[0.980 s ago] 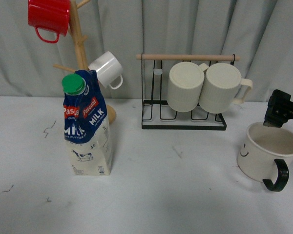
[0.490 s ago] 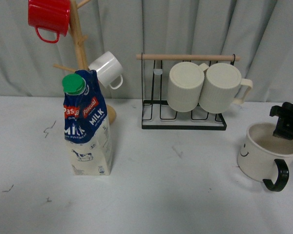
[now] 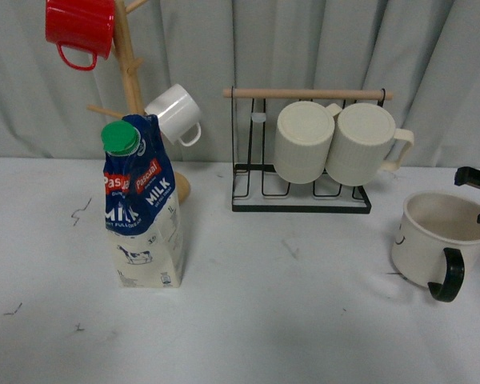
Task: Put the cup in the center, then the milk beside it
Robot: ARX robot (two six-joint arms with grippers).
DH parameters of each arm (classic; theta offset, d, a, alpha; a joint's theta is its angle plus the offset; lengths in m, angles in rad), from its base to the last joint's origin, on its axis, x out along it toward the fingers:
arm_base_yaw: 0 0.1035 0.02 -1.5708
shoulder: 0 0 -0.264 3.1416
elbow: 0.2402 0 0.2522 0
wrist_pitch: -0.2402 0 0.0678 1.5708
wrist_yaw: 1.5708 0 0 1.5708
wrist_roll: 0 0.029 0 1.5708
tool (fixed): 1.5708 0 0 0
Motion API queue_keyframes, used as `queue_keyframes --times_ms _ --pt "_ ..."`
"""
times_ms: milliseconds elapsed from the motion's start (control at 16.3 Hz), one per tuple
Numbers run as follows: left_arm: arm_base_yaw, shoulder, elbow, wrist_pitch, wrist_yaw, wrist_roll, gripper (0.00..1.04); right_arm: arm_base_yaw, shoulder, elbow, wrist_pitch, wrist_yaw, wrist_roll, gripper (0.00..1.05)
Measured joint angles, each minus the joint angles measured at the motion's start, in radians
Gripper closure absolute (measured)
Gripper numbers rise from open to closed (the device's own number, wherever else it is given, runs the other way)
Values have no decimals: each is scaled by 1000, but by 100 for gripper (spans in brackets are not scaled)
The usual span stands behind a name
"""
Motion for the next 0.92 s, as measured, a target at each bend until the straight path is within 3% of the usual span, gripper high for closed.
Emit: queue_keyframes --times_ms 184,490,918 --pt "0 0 0 0 0 0 7 23 -58 -9 0 -35 -30 101" --pt "0 0 0 0 0 0 7 194 -79 -8 4 -123 -86 101" --pt "0 0 0 0 0 0 7 217 14 89 -52 -149 -153 101"
